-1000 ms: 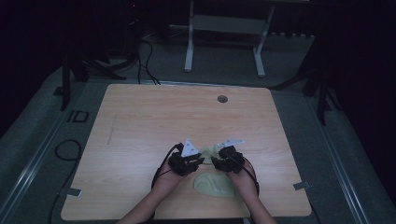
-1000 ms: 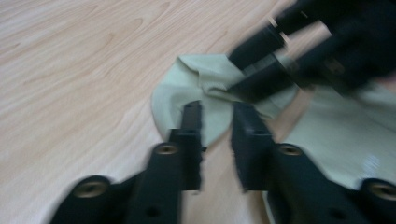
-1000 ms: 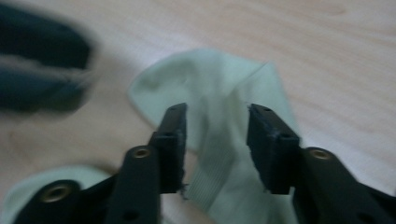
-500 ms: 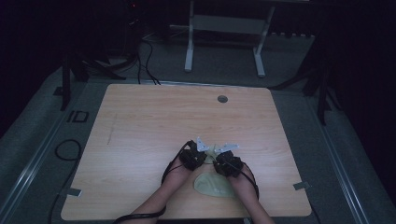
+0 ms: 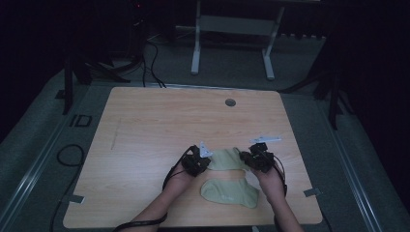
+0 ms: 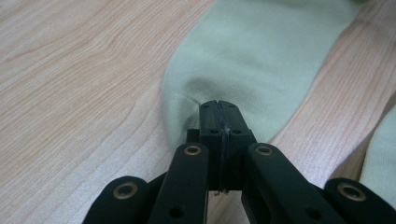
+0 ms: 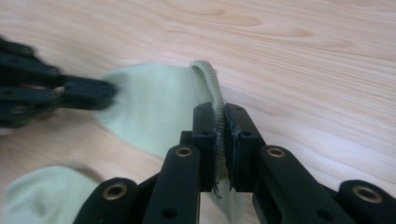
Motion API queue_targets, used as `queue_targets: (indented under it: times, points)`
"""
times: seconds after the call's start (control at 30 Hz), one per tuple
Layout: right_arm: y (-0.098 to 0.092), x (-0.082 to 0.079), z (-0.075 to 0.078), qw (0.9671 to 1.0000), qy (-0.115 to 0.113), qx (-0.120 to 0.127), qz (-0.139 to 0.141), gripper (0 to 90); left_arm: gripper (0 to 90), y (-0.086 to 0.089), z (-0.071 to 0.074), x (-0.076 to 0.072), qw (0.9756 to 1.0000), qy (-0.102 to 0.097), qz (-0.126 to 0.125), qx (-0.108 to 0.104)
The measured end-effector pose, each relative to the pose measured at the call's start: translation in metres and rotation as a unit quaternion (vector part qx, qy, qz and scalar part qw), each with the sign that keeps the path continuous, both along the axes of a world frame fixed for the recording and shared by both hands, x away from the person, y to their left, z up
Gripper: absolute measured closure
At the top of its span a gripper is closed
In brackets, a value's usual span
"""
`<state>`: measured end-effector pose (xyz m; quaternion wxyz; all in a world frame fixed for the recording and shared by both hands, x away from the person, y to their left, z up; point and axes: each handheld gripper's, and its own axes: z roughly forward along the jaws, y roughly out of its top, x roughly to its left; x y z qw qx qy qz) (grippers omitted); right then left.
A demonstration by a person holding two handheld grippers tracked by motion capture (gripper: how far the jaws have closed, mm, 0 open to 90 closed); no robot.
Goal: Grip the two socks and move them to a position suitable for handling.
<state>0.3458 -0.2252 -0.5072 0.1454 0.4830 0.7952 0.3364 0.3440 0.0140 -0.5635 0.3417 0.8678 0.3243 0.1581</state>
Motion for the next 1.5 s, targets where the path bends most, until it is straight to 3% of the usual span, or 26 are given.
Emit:
queue_targets:
  times: [0.17,0.37,0.47,0.5,0.57,0.6,0.63,0.7,0.77,0.8,0.97,1.13,1.33,1.5]
  points:
    - [-0.019,0.013,-0.007,0.9996,0.023,0.004,-0.018,82.7,89.0,-0.002,0.001,0.0,0.9999,-0.004,-0.004,0.013]
    - [-0.03,0.021,-0.019,0.9986,0.044,-0.01,-0.029,81.1,89.0,-0.001,0.001,0.001,0.9999,0.0,-0.007,0.012]
    - [-0.038,0.023,-0.021,0.9979,0.046,-0.008,-0.045,70.1,88.4,-0.001,0.001,0.002,0.9999,-0.001,-0.007,0.008]
    - [-0.04,0.022,-0.021,0.9979,0.042,-0.01,-0.048,70.0,83.9,-0.001,0.001,0.001,0.9999,-0.004,-0.01,0.009]
    - [-0.04,0.02,-0.02,0.9981,0.041,-0.012,-0.044,67.0,64.5,-0.001,0.005,0.0,0.9999,0.01,-0.011,-0.001]
    - [-0.039,0.018,-0.019,0.9985,0.04,-0.01,-0.037,66.2,59.5,-0.001,0.008,-0.002,0.9999,0.011,-0.013,-0.002]
    - [-0.038,0.015,-0.019,0.9988,0.035,-0.013,-0.03,66.2,57.7,0.0,0.013,-0.005,0.9999,0.006,-0.013,-0.005]
    - [-0.035,0.008,-0.017,0.9993,0.033,-0.007,-0.018,65.1,50.2,0.002,0.021,-0.013,0.9993,0.016,-0.007,-0.033]
    - [-0.031,-0.002,-0.014,0.9997,0.024,-0.009,-0.002,63.8,48.2,0.005,0.03,-0.024,0.9984,0.018,-0.017,-0.051]
    - [-0.03,-0.008,-0.013,0.9997,0.021,-0.006,0.007,63.8,47.8,0.007,0.033,-0.03,0.9983,0.018,-0.027,-0.048]
    - [-0.03,-0.043,-0.016,0.9989,0.017,-0.015,0.042,63.6,47.8,0.02,0.038,-0.056,0.9965,0.041,-0.036,-0.063]
    - [-0.037,-0.068,-0.025,0.998,0.025,-0.016,0.056,61.8,51.0,0.03,0.025,-0.069,0.9956,0.063,-0.023,-0.065]
    - [-0.041,-0.084,-0.039,0.997,0.035,-0.031,0.062,62.8,62.9,0.029,0.01,-0.074,0.994,0.085,-0.027,-0.064]
    - [-0.039,-0.087,-0.045,0.9962,0.026,-0.054,0.063,69.3,72.6,0.026,0.003,-0.073,0.9955,0.081,-0.018,-0.045]
